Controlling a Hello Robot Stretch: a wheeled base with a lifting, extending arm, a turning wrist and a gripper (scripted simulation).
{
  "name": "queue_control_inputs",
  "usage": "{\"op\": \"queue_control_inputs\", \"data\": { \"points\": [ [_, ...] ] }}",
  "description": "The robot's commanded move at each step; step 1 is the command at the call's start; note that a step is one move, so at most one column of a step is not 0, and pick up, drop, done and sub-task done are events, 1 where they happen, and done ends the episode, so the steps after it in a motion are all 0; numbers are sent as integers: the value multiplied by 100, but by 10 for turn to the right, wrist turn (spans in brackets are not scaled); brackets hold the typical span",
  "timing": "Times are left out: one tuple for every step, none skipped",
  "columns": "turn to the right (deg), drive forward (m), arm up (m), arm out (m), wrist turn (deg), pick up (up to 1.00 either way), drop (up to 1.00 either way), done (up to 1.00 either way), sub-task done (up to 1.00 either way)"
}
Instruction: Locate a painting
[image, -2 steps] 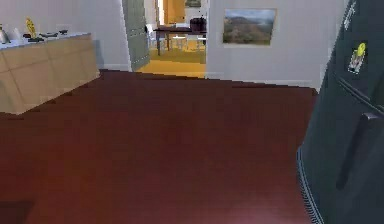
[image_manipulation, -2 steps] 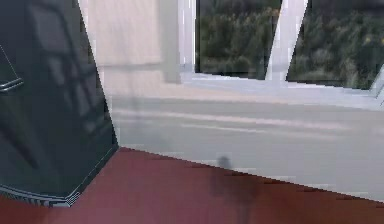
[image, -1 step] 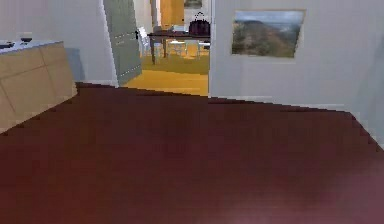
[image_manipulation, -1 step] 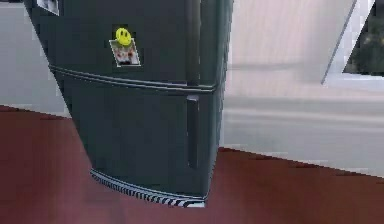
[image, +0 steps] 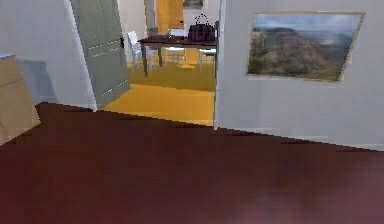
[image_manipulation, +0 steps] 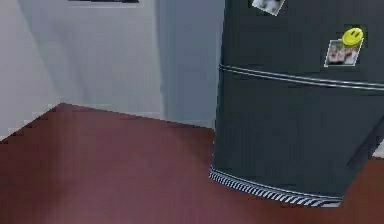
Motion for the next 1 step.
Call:
{"op": "queue_control_inputs", "data": {
  "points": [
    [0, 100, 0, 0, 0, 0, 0, 0, 0]
  ]
}}
